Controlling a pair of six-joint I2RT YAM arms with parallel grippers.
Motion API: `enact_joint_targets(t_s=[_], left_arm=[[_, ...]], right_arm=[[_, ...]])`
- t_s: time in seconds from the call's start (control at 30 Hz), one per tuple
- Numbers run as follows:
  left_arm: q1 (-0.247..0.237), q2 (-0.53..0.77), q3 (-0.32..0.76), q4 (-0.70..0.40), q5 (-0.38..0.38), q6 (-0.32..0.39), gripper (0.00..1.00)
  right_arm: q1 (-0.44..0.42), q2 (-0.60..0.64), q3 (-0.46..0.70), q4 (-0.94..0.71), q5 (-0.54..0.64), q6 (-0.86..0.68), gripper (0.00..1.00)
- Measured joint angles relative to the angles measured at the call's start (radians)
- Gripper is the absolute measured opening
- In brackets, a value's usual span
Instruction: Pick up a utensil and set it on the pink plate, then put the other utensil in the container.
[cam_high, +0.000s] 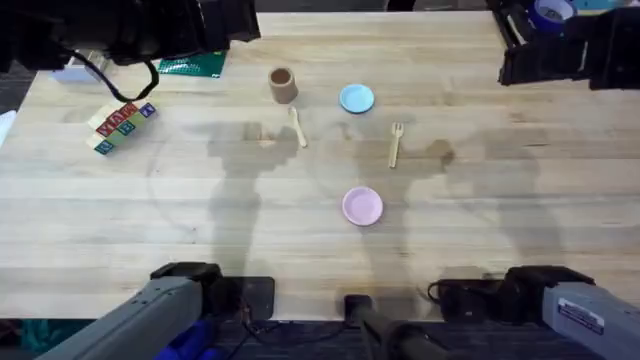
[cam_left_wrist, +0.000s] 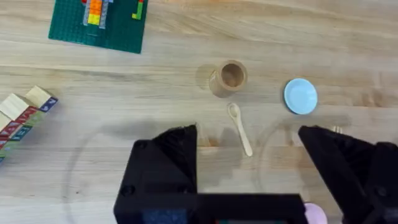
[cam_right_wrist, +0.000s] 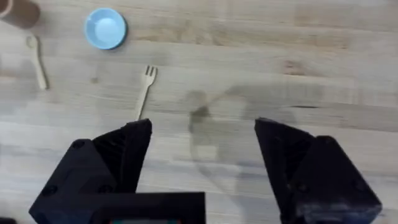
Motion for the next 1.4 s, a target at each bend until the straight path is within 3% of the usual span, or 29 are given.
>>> enact_joint_targets(t_s=[0.17, 0.2, 0.3, 0.83, 1.4], left_arm=[[0.0, 0.0, 0.0, 0.0, 0.002, 0.0, 0.992], [0.0, 0.0, 0.0, 0.0, 0.003, 0.0, 0.992], [0.0, 0.0, 0.0, -0.001, 0.003, 0.0, 0.993], [0.0, 0.0, 0.0, -0.023, -0.041, 0.001, 0.993], [0.0, 0.0, 0.0, -0.027, -0.076, 0.001, 0.993]], right_arm=[[0.0, 0.0, 0.0, 0.005, -0.108, 0.0, 0.996], [0.0, 0.0, 0.0, 0.027, -0.174, 0.007, 0.996], [0.015, 0.005, 0.0, 0.033, -0.204, 0.051, 0.996], [0.259, 0.198, 0.0, 0.1, -0.07, 0.473, 0.996], [0.29, 0.47, 0.0, 0.121, -0.064, 0.66, 0.996]])
